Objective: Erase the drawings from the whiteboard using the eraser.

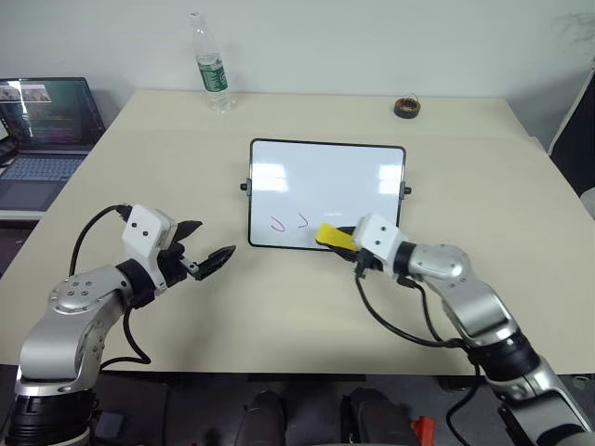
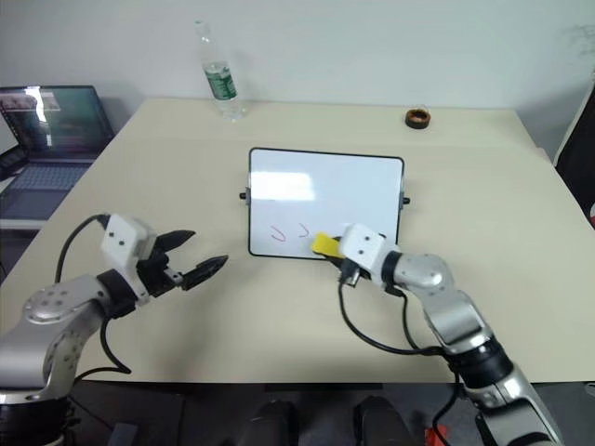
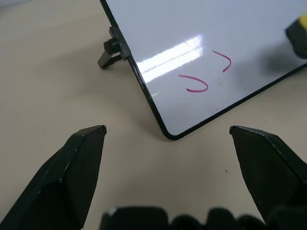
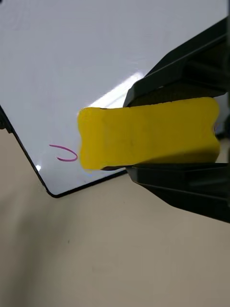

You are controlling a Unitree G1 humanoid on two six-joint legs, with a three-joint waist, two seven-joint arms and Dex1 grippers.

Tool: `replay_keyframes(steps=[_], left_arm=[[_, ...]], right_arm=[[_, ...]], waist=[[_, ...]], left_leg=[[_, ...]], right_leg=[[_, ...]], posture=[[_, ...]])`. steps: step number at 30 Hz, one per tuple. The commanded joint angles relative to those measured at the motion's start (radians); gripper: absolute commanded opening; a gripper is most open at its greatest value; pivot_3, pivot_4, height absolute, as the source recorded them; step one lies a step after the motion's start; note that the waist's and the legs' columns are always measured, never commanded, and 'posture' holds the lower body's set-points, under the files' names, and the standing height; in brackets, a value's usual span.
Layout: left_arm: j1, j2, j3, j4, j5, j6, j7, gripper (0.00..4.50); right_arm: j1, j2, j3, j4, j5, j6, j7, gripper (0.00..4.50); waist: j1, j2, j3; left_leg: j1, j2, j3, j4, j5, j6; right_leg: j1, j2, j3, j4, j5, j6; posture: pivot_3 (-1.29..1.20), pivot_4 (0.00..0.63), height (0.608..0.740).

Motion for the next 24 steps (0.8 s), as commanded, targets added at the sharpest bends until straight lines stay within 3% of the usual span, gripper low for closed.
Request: replay_keyframes(steps=[1, 9, 13, 19, 24], left_arm=[[-0.028, 0.025, -0.018, 0.007, 0.018, -0.038, -0.029, 4.50], [0.036, 0.058, -0.055, -0.001, 0.042, -0.088, -0.112, 4.50], [0.070, 0.050, -0.055, 0.024, 0.064, -0.134, -0.126, 4.50], [0.067, 0.044, -0.055, 0.058, 0.072, -0.165, -0.137, 4.50], [0.049, 0.037, -0.064, 0.079, 0.073, -0.179, -0.147, 4.50]], right_arm=[[-0.095, 0.050, 0.026, 0.083, -0.064, -0.062, -0.040, 1.19], [-0.273, 0.172, 0.048, 0.440, -0.175, -0.153, -0.164, 1.19], [-0.244, 0.132, 0.107, 0.460, -0.219, -0.140, -0.065, 1.19], [-0.227, 0.112, 0.116, 0.442, -0.248, -0.130, -0.032, 1.19], [-0.277, 0.121, 0.042, 0.495, -0.284, -0.149, -0.213, 1.19]], waist=[[0.001, 0.000, 0.000], [-0.004, 0.000, 0.000], [0.000, 0.000, 0.000], [0.001, 0.000, 0.000], [0.001, 0.000, 0.000]], left_leg=[[0.000, 0.000, 0.000, 0.000, 0.000, 0.000], [0.000, 0.000, 0.001, -0.001, 0.000, 0.000], [-0.002, 0.001, 0.001, -0.001, 0.000, 0.000], [0.003, 0.000, 0.000, 0.000, 0.000, 0.000], [0.004, 0.000, 0.000, 0.000, 0.000, 0.000]], right_leg=[[0.000, 0.000, 0.000, 0.000, 0.000, 0.000], [-0.001, 0.000, 0.000, 0.000, 0.000, 0.000], [-0.003, -0.001, 0.000, 0.000, 0.000, 0.000], [0.002, -0.001, 0.000, 0.002, 0.000, 0.000], [0.003, -0.001, 0.000, 0.002, 0.000, 0.000]], posture=[[0.00, 0.150, 0.740], [0.00, 0.150, 0.740], [0.00, 0.150, 0.740], [0.00, 0.150, 0.740], [0.00, 0.150, 0.740]])
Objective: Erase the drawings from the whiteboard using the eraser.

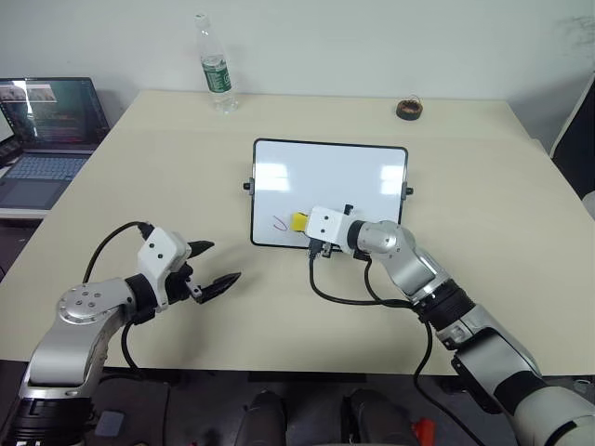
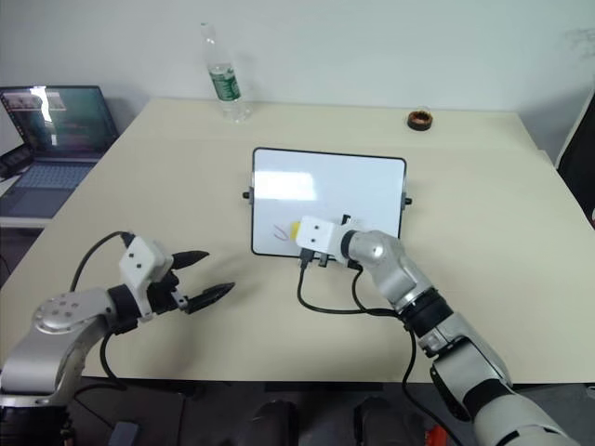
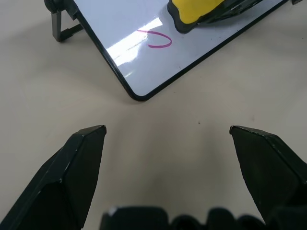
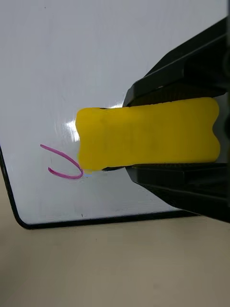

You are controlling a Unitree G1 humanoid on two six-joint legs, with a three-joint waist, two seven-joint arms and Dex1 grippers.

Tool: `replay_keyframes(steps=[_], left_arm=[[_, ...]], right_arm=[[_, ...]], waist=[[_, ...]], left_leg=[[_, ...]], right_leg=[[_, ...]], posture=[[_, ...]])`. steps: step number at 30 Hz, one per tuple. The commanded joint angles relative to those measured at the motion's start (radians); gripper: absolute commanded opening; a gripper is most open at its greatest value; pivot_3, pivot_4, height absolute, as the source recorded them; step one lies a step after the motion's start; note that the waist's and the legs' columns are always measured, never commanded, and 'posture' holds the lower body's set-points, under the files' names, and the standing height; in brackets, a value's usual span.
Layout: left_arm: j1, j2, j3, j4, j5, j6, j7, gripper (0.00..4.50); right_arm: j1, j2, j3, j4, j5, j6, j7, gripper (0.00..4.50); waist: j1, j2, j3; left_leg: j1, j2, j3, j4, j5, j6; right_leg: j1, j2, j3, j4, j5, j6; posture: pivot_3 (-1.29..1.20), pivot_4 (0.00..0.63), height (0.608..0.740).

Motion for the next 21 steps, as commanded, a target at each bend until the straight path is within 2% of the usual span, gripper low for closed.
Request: replay_keyframes(steps=[1, 6, 10, 18, 21], left_arm=[[-0.018, -0.001, -0.003, -0.002, 0.000, -0.028, -0.008, 4.50], [-0.025, -0.001, -0.011, 0.020, 0.001, -0.046, -0.015, 4.50], [-0.025, 0.002, -0.010, 0.030, 0.002, -0.055, -0.020, 4.50], [-0.020, 0.003, -0.005, 0.020, -0.003, -0.053, -0.025, 4.50], [-0.024, 0.004, -0.006, 0.028, -0.002, -0.057, -0.028, 4.50]], right_arm=[[-0.029, -0.026, -0.062, 0.038, -0.031, 0.015, -0.065, 1.19], [0.034, -0.060, 0.002, -0.015, -0.025, 0.033, 0.079, 1.18], [0.056, -0.080, 0.010, -0.036, -0.035, 0.043, 0.124, 1.18], [0.003, -0.063, -0.084, 0.021, -0.038, 0.012, -0.052, 1.18], [-0.002, -0.052, -0.088, 0.023, -0.026, 0.018, -0.058, 1.17]], waist=[[0.002, 0.000, 0.000], [0.004, -0.001, 0.000], [0.001, -0.001, 0.000], [0.002, -0.001, 0.000], [0.004, -0.001, 0.000]], left_leg=[[0.000, 0.000, 0.000, 0.000, 0.000, 0.000], [0.000, 0.000, -0.001, 0.000, 0.000, 0.000], [0.000, 0.000, -0.001, 0.000, 0.000, 0.000], [0.001, 0.000, -0.001, 0.000, 0.000, 0.000], [0.001, 0.000, -0.001, 0.000, 0.000, 0.000]], right_leg=[[0.000, 0.000, 0.000, 0.000, 0.000, 0.000], [0.001, 0.000, -0.001, 0.000, 0.000, 0.000], [0.001, 0.000, -0.001, 0.000, 0.000, 0.000], [0.001, 0.000, 0.000, 0.000, 0.000, 0.000], [0.001, 0.000, -0.001, 0.000, 0.000, 0.000]], posture=[[0.00, 0.150, 0.740], [0.00, 0.150, 0.740], [0.00, 0.150, 0.740], [0.00, 0.150, 0.740], [0.00, 0.150, 0.740]])
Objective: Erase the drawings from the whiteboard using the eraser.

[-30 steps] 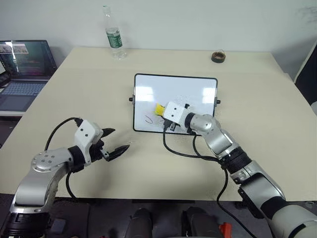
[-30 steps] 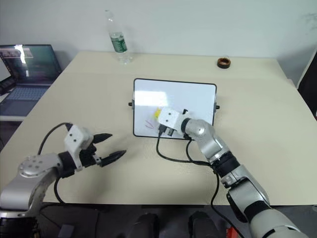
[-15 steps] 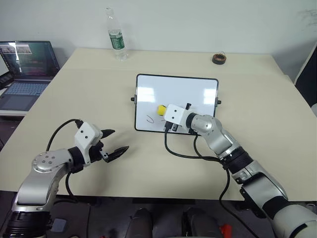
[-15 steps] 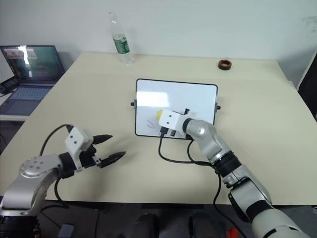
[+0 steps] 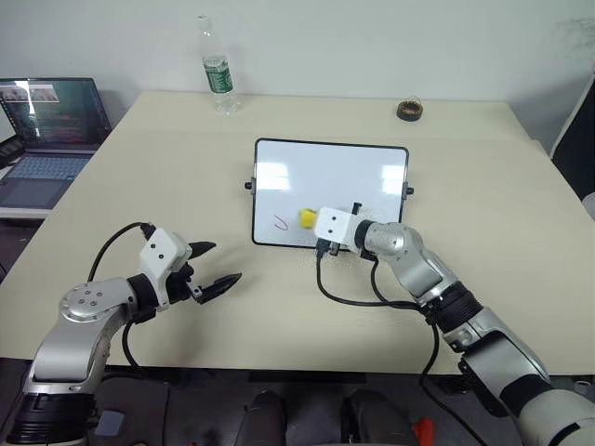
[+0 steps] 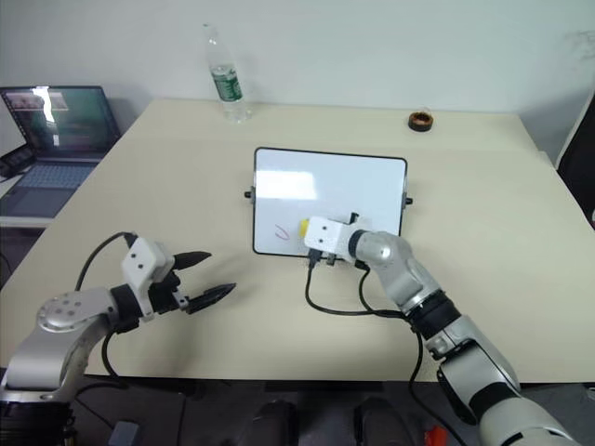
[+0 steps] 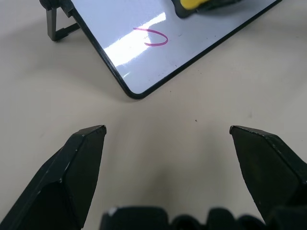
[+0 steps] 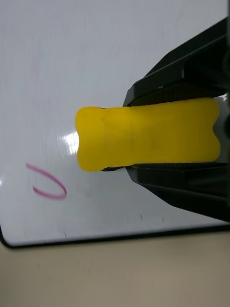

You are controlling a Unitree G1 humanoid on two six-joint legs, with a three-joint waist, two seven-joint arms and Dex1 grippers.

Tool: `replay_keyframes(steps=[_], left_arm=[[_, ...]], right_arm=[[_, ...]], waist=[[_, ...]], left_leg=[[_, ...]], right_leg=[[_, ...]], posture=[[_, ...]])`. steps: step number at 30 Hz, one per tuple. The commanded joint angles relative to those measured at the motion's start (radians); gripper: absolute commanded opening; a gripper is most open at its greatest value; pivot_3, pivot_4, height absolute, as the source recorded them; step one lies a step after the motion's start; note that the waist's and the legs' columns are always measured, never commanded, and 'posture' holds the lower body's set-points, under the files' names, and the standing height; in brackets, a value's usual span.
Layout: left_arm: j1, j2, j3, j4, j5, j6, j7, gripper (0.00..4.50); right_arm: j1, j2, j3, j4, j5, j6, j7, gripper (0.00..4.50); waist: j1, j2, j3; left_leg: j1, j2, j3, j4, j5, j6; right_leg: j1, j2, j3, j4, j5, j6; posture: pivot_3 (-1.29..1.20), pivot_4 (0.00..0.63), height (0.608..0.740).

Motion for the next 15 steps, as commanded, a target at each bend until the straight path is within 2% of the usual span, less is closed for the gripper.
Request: replay_keyframes(steps=[1, 8, 15], left_arm=[[-0.013, 0.005, 0.010, -0.008, -0.003, -0.018, -0.005, 4.50], [-0.015, 0.005, 0.011, -0.003, -0.002, -0.020, -0.006, 4.50], [-0.014, 0.005, 0.006, -0.014, 0.000, -0.016, -0.002, 4.50]], right_arm=[[-0.010, -0.021, -0.043, 0.033, -0.017, 0.034, -0.023, 1.17], [0.064, -0.085, 0.047, -0.056, -0.032, 0.049, 0.162, 1.17], [0.045, -0.097, 0.024, -0.039, -0.046, 0.036, 0.145, 1.17]], waist=[[0.000, 0.000, 0.000], [0.001, 0.000, 0.000], [-0.003, 0.000, 0.000]], left_leg=[[0.000, 0.000, 0.000, 0.000, 0.000, 0.000], [0.000, 0.000, 0.000, 0.000, 0.000, 0.000], [0.001, 0.000, 0.000, -0.001, 0.000, 0.000]], right_leg=[[0.000, 0.000, 0.000, 0.000, 0.000, 0.000], [0.000, 0.000, 0.000, -0.001, 0.000, 0.000], [0.000, 0.000, 0.000, -0.001, 0.000, 0.000]], posture=[[0.00, 0.150, 0.740], [0.00, 0.150, 0.740], [0.00, 0.150, 0.740]])
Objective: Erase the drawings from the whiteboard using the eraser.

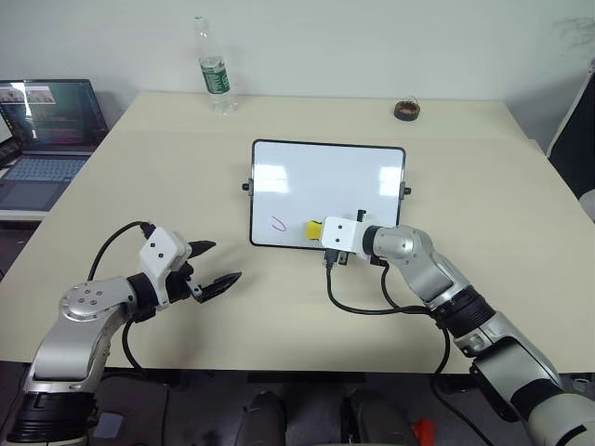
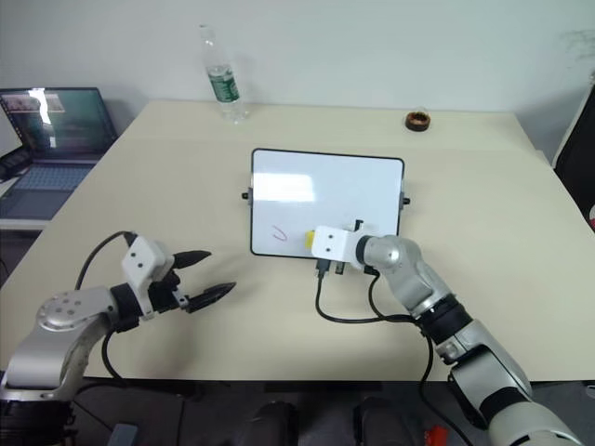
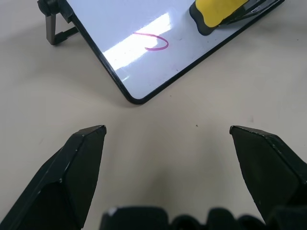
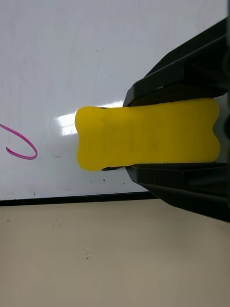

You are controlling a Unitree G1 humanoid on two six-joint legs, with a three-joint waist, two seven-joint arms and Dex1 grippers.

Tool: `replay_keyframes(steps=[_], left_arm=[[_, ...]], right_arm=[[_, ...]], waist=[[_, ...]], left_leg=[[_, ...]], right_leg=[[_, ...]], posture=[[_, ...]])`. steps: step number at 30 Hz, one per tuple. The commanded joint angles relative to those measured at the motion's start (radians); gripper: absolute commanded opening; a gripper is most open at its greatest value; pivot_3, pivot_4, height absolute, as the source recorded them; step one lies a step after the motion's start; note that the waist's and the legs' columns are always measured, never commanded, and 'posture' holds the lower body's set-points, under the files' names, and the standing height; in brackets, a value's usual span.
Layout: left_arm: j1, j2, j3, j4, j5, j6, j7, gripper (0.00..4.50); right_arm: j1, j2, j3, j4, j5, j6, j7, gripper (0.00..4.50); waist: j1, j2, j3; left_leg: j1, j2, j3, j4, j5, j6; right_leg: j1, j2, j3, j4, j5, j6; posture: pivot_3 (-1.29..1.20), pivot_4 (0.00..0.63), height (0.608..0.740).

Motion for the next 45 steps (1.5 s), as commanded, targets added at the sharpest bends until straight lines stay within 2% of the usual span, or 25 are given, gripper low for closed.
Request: replay_keyframes(steps=[1, 4, 6, 10, 14, 18, 23, 30, 39, 45], left_arm=[[-0.009, 0.005, 0.005, -0.018, 0.001, -0.015, -0.002, 4.50], [-0.012, 0.003, 0.003, -0.013, 0.002, -0.017, -0.001, 4.50], [-0.013, 0.001, 0.003, -0.016, 0.002, -0.014, 0.003, 4.50], [-0.021, -0.017, 0.032, -0.002, 0.011, -0.021, 0.055, 4.50], [-0.050, -0.026, 0.107, 0.040, -0.007, -0.014, 0.121, 4.50], [-0.056, -0.032, 0.131, 0.016, -0.053, 0.032, 0.120, 4.50], [-0.059, -0.015, 0.126, 0.001, -0.074, 0.069, 0.103, 4.50], [-0.050, -0.003, 0.122, -0.036, -0.092, 0.102, 0.091, 4.50], [-0.045, -0.010, 0.110, -0.057, -0.083, 0.111, 0.094, 4.50], [-0.061, -0.017, 0.085, -0.039, -0.060, 0.101, 0.108, 4.50]], right_arm=[[-0.015, -0.012, -0.031, 0.059, -0.039, 0.016, -0.052, 1.17], [-0.038, 0.028, -0.091, 0.063, -0.007, 0.012, -0.136, 1.17], [-0.036, 0.053, -0.124, 0.035, 0.031, 0.034, -0.143, 1.17], [0.011, 0.088, -0.191, -0.088, 0.134, 0.140, -0.088, 1.17], [0.102, 0.099, -0.284, -0.345, 0.324, 0.326, 0.011, 1.17], [0.165, 0.068, -0.324, -0.521, 0.445, 0.462, 0.066, 1.17], [0.309, -0.061, -0.341, -0.672, 0.536, 0.521, 0.141, 1.17], [0.385, -0.136, -0.318, -0.691, 0.528, 0.482, 0.124, 1.17], [0.398, -0.143, -0.316, -0.688, 0.535, 0.459, 0.085, 1.17], [0.305, -0.106, -0.247, -0.615, 0.445, 0.353, 0.029, 1.17]], waist=[[0.000, 0.000, 0.000], [0.000, 0.000, 0.000], [0.000, 0.000, 0.000], [0.002, 0.000, 0.000], [0.002, 0.000, 0.000], [-0.002, 0.001, 0.000], [0.004, 0.000, 0.000], [-0.005, 0.000, 0.001], [-0.003, 0.000, 0.001], [-0.006, 0.000, 0.001]], left_leg=[[0.000, 0.000, 0.000, 0.000, 0.000, 0.000], [0.000, 0.000, 0.000, 0.000, 0.000, 0.000], [0.000, 0.000, 0.000, 0.000, 0.000, 0.000], [-0.001, 0.000, 0.000, 0.000, 0.000, 0.000], [-0.007, 0.001, -0.002, 0.000, 0.000, 0.000], [-0.009, 0.002, -0.001, -0.001, 0.000, 0.000], [-0.008, 0.001, -0.001, -0.001, 0.000, 0.000], [-0.007, 0.000, 0.001, -0.001, 0.000, 0.000], [-0.007, 0.000, 0.001, -0.001, 0.000, 0.000], [-0.007, 0.000, 0.001, -0.001, 0.000, 0.000]], right_leg=[[0.000, 0.000, 0.000, 0.000, 0.000, 0.000], [0.000, 0.000, 0.000, 0.000, 0.000, 0.000], [0.000, 0.000, 0.000, 0.000, 0.000, 0.000], [-0.001, 0.000, 0.000, 0.000, 0.000, 0.000], [-0.005, -0.001, -0.001, -0.002, 0.000, 0.000], [-0.007, -0.001, 0.000, -0.002, 0.000, 0.000], [-0.006, -0.001, -0.001, -0.003, -0.001, 0.000], [-0.006, 0.000, 0.001, -0.002, -0.001, 0.000], [-0.006, 0.001, 0.001, -0.002, -0.001, 0.000], [-0.006, 0.001, 0.001, -0.002, -0.001, 0.000]], posture=[[0.00, 0.150, 0.740], [0.00, 0.150, 0.740], [0.00, 0.150, 0.740], [0.00, 0.150, 0.740], [0.00, 0.150, 0.740], [0.00, 0.150, 0.740], [0.00, 0.150, 0.740], [0.00, 0.150, 0.740], [0.00, 0.150, 0.740], [0.00, 0.150, 0.740]])
